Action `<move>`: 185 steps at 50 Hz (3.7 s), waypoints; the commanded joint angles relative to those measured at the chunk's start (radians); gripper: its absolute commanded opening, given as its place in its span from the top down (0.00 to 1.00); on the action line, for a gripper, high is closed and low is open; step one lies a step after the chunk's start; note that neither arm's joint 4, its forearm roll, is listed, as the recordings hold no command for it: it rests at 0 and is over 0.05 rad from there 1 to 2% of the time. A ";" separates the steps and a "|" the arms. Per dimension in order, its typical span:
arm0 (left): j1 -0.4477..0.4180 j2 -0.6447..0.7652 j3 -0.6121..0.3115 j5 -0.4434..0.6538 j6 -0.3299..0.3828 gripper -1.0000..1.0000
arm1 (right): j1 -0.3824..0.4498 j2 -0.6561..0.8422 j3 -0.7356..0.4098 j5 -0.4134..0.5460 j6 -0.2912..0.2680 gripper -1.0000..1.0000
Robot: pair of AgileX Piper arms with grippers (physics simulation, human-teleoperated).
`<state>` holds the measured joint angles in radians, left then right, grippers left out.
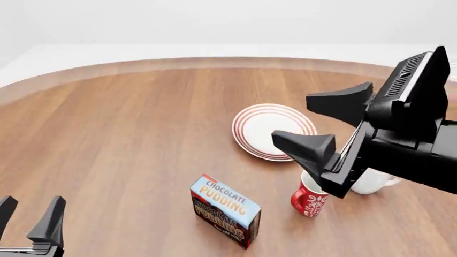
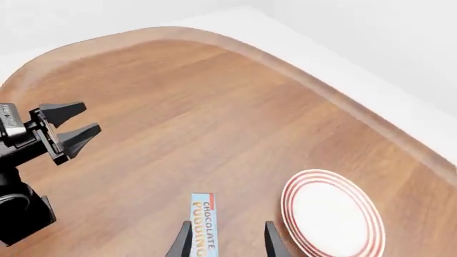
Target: Put the chocolate pudding to the right of the plate.
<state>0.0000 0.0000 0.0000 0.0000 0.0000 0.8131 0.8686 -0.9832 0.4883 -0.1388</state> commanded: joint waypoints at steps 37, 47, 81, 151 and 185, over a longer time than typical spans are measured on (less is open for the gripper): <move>0.000 0.000 0.000 0.000 0.000 0.00 | 0.130 0.236 0.001 0.020 0.070 0.00; 0.000 0.000 0.000 0.000 0.000 0.00 | 0.080 0.218 0.080 -0.020 0.052 0.00; 0.000 0.000 0.000 0.000 0.000 0.00 | 0.018 0.213 0.184 -0.078 0.017 0.00; 0.000 0.000 0.000 0.000 0.000 0.00 | 0.055 0.382 0.150 -0.214 0.042 0.00; 0.000 0.000 0.000 0.000 0.000 0.00 | 0.055 0.532 0.167 -0.338 0.082 0.00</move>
<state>0.0000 0.0000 0.0000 0.0000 0.0000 0.8721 1.3807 -0.8292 0.1778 -0.0642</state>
